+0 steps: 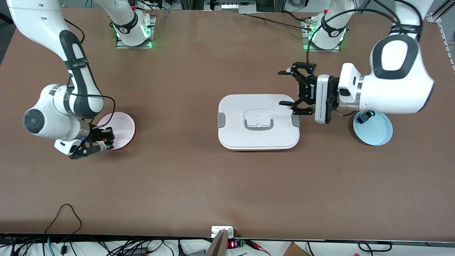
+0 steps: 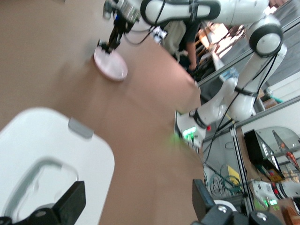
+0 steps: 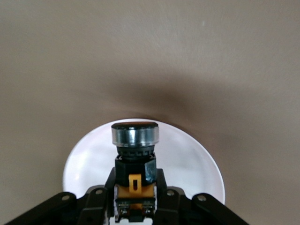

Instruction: Transfer orange switch to right arm and place

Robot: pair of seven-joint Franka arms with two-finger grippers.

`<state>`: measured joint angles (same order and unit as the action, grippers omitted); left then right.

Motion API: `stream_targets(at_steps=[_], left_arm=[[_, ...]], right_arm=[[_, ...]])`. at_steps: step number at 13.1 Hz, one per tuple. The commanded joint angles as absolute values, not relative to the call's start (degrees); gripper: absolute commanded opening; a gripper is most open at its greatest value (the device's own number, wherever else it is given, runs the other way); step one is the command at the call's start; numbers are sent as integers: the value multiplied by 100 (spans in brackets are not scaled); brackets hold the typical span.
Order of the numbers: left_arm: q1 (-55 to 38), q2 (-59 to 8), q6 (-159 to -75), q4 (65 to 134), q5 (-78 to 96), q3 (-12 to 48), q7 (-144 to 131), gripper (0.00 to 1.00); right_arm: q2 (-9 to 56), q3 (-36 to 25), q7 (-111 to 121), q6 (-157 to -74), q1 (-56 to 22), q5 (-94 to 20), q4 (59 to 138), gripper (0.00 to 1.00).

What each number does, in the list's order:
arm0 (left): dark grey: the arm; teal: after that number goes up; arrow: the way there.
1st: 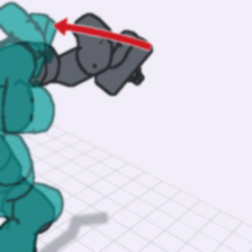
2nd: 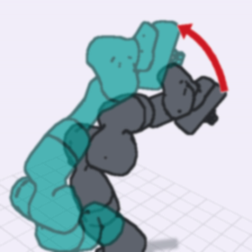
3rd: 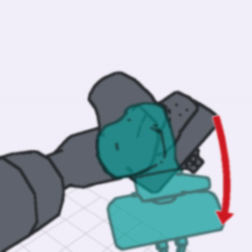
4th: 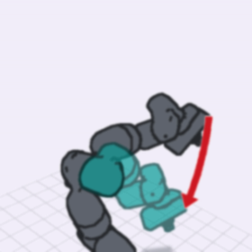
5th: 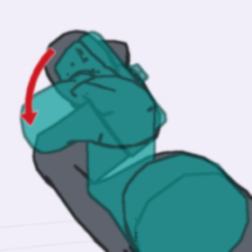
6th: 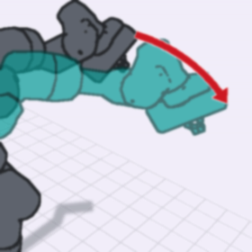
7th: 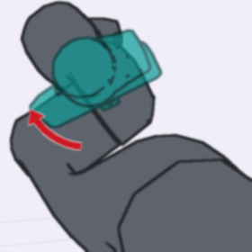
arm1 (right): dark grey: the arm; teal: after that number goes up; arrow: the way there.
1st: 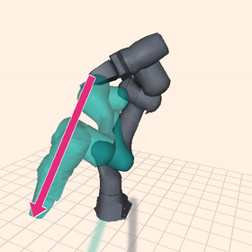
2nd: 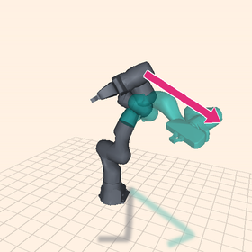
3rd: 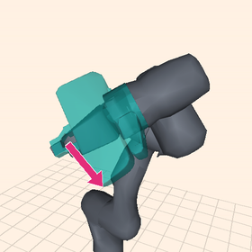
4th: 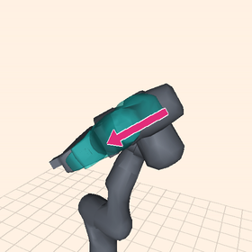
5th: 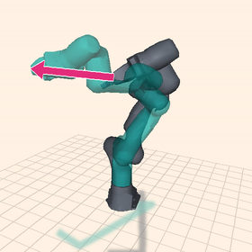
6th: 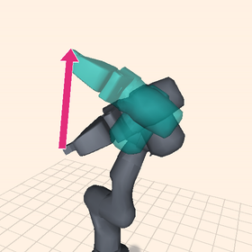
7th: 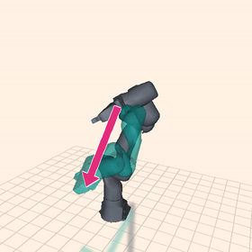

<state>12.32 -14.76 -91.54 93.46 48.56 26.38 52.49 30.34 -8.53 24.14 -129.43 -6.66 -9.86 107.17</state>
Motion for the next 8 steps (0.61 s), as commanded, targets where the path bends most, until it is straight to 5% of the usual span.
stream_targets(at_steps=[1, 8], left_arm=[[1318, -1397, -8327, 8914, 3635, 2646, 4135, 100], [1415, -1406, -7181, 8473, 49, 2663, 2128, 100]], right_arm=[[3093, -800, 2356, -13139, -589, -923, 10793, 0], [3147, -800, 1652, -13184, -668, -905, 11100, 0]])
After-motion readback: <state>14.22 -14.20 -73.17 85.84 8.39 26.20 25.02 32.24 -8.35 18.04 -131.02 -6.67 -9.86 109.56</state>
